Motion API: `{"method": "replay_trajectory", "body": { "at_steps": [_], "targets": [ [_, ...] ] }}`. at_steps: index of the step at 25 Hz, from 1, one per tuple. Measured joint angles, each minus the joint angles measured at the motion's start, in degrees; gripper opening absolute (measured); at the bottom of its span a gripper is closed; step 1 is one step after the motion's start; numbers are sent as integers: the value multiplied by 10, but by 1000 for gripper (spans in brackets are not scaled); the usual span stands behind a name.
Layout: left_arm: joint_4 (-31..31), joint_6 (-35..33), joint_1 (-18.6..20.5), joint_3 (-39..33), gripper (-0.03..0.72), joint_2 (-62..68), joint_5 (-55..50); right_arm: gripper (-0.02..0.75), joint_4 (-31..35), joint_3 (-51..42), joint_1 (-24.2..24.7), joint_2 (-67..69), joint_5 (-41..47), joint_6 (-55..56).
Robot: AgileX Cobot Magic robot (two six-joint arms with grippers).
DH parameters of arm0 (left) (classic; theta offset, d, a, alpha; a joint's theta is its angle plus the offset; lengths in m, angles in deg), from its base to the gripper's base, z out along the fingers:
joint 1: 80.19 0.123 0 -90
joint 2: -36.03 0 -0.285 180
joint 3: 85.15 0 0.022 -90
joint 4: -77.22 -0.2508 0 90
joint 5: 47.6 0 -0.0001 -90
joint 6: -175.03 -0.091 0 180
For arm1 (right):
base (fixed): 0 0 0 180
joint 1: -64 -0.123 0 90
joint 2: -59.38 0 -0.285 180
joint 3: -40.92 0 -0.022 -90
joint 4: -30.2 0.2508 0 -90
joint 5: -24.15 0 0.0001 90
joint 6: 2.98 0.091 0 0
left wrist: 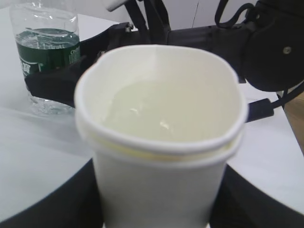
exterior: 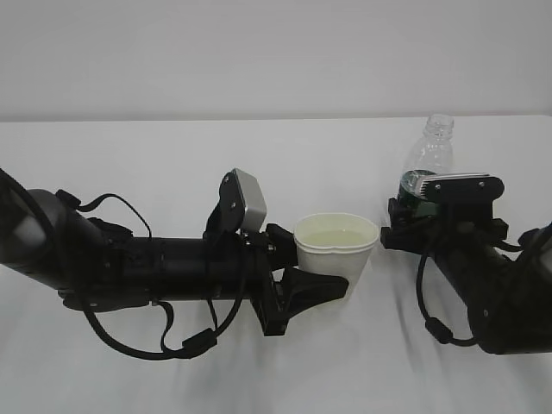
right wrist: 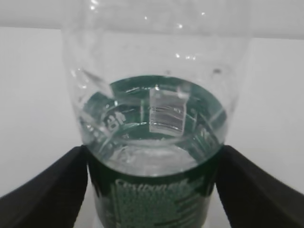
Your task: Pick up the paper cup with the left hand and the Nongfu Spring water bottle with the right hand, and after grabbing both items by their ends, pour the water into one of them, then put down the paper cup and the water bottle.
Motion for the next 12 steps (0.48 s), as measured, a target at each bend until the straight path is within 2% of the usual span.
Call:
{"method": "replay_trajectory", "body": {
  "at_steps": [12],
  "targets": [
    [0,0,0,0,412,0,0,641,-15,-15,0,-27,0,3]
  ]
}}
